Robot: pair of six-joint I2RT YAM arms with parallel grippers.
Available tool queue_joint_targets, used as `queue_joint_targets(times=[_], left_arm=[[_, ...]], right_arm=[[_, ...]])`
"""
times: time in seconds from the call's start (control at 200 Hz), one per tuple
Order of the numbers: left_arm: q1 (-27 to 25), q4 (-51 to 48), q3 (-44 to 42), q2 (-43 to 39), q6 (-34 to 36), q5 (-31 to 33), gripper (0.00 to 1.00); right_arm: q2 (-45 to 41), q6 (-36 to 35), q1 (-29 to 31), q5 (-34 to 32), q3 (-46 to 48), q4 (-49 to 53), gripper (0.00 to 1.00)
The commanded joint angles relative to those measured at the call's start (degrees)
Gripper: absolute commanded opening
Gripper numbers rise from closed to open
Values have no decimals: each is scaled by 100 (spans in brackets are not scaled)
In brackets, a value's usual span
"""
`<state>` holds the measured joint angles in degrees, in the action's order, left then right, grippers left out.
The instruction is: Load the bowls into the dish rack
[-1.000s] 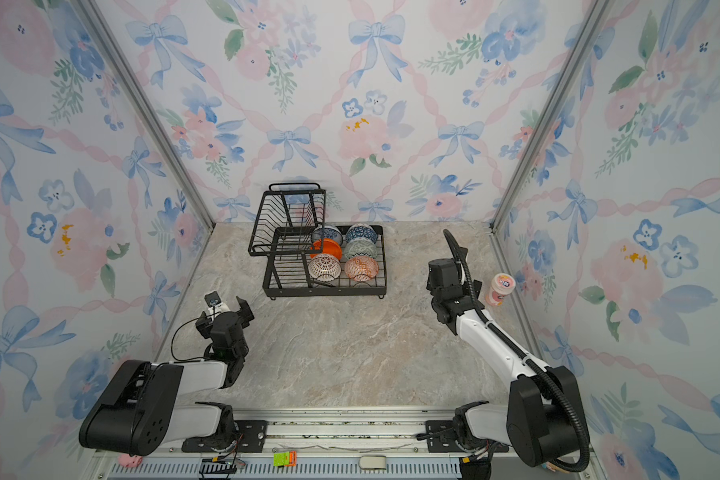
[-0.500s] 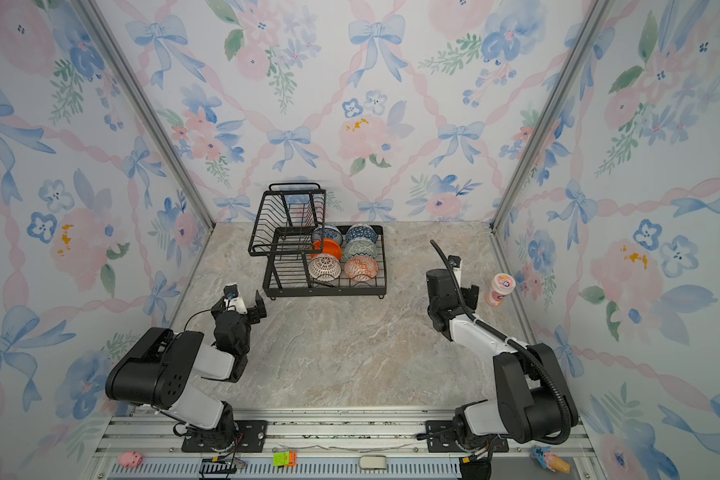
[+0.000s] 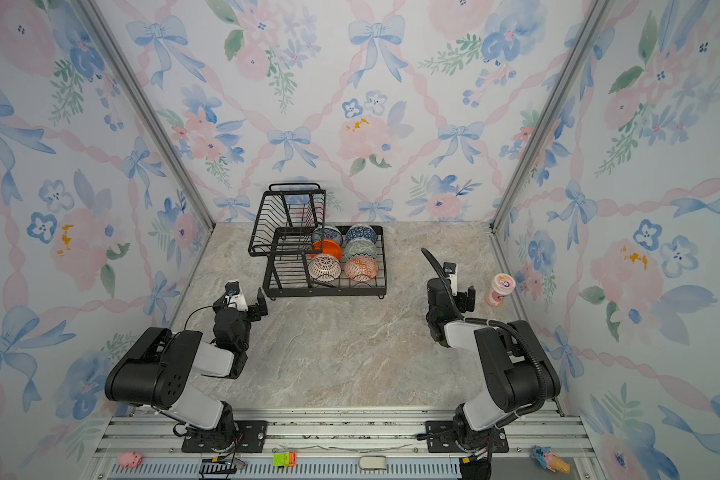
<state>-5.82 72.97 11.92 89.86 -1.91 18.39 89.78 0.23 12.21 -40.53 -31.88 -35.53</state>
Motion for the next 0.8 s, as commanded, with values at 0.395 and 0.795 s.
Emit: queue_joint_targets(times=[0.395,0.795], left_arm=[[57,-11,72,45,66,-107,98],[60,-11,70,41,62,-108,98]], right_arm=[[-386,169,-649,1895,681,-935,97],[-9,159,-668,1881,1613,-3087,97]])
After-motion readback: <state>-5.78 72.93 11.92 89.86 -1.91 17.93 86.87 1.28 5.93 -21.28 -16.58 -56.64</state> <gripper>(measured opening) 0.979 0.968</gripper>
